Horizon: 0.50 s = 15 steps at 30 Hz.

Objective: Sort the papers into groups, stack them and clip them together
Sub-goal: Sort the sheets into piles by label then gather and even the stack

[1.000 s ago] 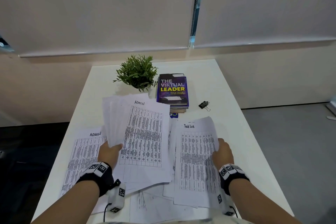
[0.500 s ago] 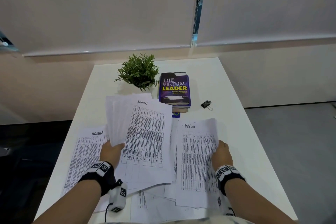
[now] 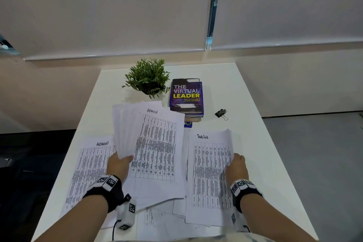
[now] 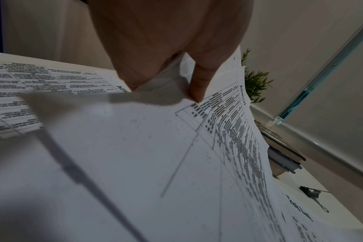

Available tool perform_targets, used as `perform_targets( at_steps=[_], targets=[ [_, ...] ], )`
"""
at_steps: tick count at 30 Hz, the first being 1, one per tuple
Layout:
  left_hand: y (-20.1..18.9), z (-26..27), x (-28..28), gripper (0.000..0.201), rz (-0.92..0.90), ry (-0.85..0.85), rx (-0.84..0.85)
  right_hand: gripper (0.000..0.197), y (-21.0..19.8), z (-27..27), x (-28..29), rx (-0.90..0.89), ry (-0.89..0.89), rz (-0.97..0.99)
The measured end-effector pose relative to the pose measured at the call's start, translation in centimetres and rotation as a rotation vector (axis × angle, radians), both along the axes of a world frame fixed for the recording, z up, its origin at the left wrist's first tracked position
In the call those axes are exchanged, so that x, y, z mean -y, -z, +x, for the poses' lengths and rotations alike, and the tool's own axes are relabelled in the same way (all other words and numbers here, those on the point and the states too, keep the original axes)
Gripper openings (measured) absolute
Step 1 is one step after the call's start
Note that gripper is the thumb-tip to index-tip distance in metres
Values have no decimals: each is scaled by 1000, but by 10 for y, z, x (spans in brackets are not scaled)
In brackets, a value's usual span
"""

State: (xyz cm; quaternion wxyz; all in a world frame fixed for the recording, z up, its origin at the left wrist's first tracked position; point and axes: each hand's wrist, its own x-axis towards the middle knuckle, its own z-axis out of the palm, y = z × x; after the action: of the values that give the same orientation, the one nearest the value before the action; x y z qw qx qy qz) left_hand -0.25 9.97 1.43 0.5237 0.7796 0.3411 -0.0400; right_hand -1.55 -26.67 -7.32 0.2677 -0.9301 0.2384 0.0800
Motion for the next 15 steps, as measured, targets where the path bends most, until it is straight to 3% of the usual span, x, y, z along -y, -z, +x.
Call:
perform_targets(
  at_steps=[4,10,13,15],
  targets=[
    [1,-1,1,42,-18,-5,3,35,1,-1,1,-6,21,25],
    [1,-2,4,42,-15,-22,-4,7,6,7,11,-83,59,64],
    [0,-1,4,42,-31,-24,1,33,1,13,22,-14,97,106],
    [-1,-1,4,41,-28,-16,8,31,-16,13,32,54,161,204]
  ],
)
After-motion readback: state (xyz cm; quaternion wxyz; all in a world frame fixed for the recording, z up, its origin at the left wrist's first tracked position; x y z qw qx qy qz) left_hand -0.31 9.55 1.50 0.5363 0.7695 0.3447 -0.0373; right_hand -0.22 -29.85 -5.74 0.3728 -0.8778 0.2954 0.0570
